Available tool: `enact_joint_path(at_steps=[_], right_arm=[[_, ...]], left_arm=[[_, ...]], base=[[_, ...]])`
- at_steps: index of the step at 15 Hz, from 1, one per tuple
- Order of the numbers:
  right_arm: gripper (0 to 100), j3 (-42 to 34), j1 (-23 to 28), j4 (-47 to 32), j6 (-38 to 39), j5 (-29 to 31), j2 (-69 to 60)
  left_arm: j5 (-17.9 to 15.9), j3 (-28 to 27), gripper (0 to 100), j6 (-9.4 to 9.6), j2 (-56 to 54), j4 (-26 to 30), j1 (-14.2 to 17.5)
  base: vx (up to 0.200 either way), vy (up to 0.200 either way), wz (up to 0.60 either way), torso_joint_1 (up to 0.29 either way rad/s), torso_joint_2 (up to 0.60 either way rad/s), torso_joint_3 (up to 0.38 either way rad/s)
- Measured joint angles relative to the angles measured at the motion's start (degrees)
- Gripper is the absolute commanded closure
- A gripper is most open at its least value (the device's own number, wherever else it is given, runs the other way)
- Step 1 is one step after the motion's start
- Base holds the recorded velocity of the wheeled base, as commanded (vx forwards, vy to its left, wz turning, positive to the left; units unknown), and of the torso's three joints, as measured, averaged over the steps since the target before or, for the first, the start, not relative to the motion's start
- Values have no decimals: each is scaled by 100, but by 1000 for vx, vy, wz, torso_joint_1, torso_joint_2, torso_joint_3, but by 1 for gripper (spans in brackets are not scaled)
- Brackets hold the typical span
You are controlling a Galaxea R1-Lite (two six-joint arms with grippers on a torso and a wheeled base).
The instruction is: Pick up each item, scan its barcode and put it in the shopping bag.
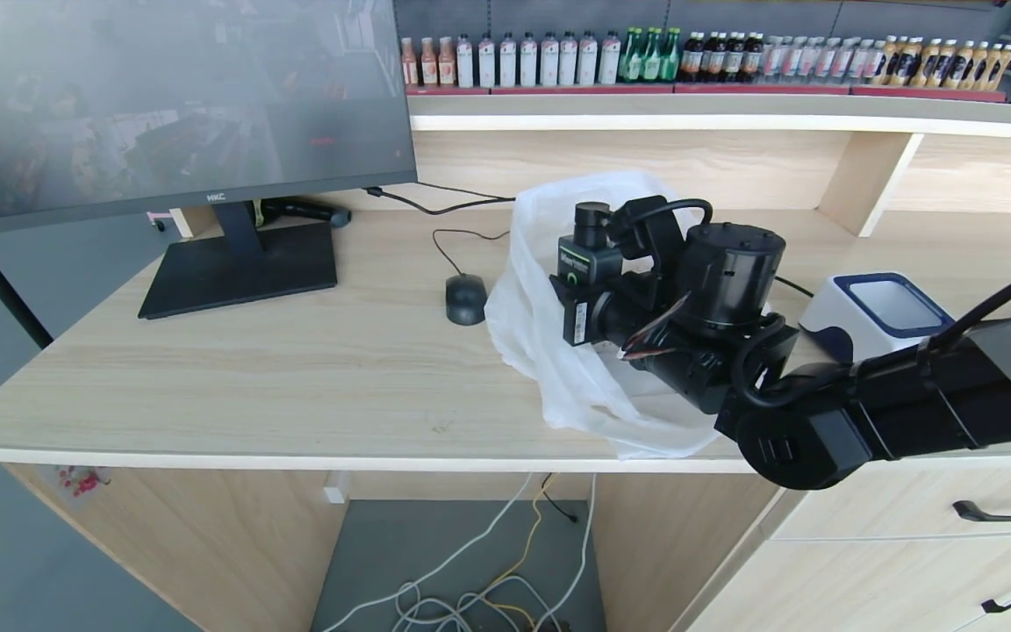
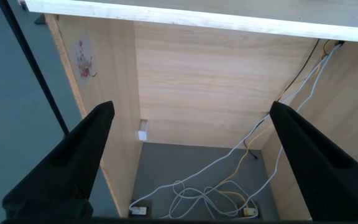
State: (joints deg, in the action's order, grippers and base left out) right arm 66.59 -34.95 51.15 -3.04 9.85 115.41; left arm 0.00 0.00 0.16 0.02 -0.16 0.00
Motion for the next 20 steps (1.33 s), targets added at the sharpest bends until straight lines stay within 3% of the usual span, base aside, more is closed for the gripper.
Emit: enact_joint_path(at_steps=[11, 20], right_arm=[[100, -107, 94, 17, 4, -17, 85], [100, 282, 201, 323, 304, 7, 419]], left_arm=[[0, 0, 0, -2, 0, 0, 0], [0, 0, 0, 0, 0, 2, 0]], base=[[0, 0, 0, 0, 0, 0], [0, 0, 0, 0, 0, 0]])
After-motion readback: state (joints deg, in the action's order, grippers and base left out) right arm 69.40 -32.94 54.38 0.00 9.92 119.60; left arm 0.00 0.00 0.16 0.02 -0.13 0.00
